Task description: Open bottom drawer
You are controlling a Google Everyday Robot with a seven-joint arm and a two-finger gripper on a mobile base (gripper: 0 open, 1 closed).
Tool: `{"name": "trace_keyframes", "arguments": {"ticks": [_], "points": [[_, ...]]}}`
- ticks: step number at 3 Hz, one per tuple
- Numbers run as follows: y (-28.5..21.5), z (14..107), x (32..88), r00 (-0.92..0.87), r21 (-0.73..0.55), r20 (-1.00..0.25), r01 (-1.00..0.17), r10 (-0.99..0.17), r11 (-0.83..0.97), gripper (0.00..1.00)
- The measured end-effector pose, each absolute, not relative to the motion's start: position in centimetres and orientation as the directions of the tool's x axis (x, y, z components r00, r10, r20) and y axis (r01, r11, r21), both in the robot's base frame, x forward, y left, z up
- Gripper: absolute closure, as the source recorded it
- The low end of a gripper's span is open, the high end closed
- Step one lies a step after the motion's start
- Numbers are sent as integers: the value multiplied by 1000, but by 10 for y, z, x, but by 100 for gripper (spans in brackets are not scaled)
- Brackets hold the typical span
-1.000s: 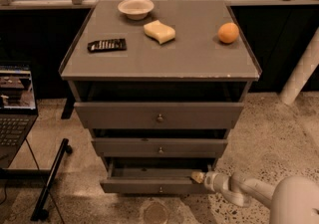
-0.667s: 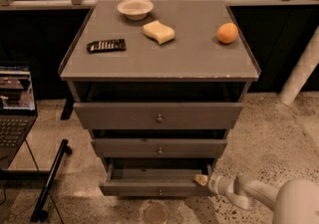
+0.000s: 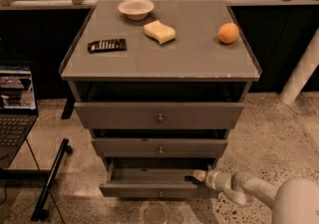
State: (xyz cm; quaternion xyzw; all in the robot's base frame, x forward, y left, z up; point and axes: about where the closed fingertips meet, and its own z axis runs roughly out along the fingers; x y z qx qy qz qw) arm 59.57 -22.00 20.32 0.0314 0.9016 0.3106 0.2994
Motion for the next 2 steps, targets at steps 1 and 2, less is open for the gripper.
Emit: {"name": "trace_keyframes", "arguments": {"ticks": [1,2], "points": [[-219,206,601,-812,576,-532,-138,241,806,100],[-217,201,602,-818,566,-525,-130,235,814,100]]}}
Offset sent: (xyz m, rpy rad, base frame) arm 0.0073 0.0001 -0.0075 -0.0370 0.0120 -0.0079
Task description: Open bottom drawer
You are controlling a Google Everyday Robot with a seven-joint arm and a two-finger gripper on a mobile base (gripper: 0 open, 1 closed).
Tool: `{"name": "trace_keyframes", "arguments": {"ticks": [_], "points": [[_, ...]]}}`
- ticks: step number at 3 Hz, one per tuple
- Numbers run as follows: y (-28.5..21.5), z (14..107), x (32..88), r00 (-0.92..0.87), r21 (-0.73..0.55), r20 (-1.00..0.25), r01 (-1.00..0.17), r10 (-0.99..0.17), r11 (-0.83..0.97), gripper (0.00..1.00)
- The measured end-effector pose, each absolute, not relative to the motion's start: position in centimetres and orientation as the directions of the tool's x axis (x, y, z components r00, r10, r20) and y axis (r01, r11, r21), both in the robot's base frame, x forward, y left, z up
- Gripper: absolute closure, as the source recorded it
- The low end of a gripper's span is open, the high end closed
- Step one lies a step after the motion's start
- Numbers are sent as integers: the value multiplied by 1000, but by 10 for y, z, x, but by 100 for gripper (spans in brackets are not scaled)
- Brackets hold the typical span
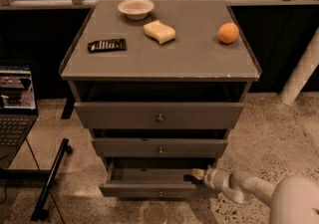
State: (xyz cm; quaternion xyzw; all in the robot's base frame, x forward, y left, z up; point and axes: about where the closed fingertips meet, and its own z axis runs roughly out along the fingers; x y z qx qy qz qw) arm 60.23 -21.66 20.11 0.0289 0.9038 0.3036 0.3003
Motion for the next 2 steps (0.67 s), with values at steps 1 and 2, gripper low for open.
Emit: {"name": "trace_keyframes", "arguments": {"ticks": [1,2], "points": [[-220,182,600,-839,558,-489,-91,237,825,100],[-226,167,589,-868,551,-438,-54,233,833,100]]}}
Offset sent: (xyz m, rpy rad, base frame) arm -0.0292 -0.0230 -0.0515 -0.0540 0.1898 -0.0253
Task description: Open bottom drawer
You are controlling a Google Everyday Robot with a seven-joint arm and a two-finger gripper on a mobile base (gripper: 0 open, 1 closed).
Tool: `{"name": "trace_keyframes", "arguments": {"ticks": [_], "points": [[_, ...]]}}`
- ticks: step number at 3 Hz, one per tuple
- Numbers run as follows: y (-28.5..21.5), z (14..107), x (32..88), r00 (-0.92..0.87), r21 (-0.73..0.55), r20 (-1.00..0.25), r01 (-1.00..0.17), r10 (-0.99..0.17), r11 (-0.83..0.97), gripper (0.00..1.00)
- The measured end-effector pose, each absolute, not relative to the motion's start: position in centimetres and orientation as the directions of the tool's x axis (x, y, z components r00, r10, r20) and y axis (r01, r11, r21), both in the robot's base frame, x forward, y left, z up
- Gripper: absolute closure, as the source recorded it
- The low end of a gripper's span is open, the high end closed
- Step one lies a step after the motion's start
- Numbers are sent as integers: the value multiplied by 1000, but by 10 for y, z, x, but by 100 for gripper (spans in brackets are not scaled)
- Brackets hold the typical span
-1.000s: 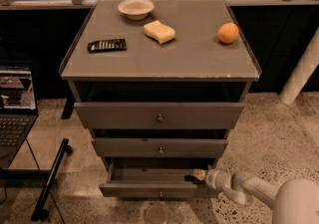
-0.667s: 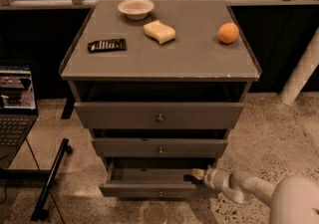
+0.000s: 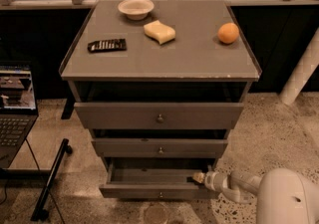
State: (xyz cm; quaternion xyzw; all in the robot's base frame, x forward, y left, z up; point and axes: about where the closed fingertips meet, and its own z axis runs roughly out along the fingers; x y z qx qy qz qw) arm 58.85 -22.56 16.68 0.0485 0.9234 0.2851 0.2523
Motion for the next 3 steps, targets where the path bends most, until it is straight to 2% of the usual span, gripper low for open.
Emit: {"name": "trace_keyframes", "arguments": {"ticks": [3], "points": [[-236,168,557,-888,568,-385,-15,250,823,100]]}}
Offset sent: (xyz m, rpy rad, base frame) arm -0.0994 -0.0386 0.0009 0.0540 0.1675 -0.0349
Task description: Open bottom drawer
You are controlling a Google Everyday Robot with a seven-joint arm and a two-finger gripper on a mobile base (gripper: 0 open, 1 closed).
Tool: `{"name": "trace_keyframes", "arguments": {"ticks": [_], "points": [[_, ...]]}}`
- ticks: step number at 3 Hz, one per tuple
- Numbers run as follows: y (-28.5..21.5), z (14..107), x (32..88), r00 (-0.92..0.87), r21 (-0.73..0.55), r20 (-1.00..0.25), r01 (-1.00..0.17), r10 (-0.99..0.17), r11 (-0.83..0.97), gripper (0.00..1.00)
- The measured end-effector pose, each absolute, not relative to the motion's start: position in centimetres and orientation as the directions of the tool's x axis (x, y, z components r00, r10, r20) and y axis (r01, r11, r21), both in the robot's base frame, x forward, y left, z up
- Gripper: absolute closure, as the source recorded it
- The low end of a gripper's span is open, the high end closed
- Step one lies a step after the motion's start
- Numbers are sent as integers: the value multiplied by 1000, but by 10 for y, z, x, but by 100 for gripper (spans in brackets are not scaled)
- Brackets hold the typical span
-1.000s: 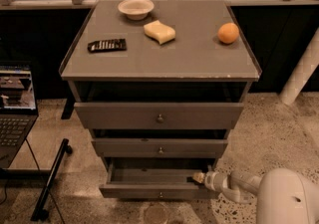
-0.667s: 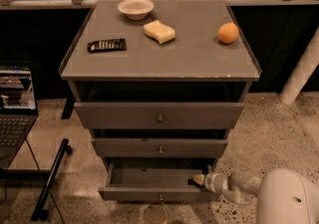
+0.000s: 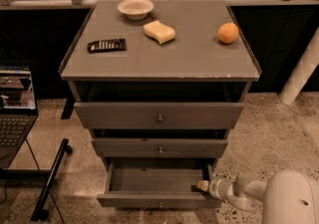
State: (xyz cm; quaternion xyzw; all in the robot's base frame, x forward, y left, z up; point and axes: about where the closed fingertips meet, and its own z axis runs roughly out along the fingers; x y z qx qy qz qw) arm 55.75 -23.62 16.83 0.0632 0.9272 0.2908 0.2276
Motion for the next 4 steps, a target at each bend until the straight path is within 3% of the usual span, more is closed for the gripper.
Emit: {"name": "trace_keyframes", "arguments": {"ticks": [4], "points": [[-250,184,487,-906,602,-294,71,304,795,100]]}}
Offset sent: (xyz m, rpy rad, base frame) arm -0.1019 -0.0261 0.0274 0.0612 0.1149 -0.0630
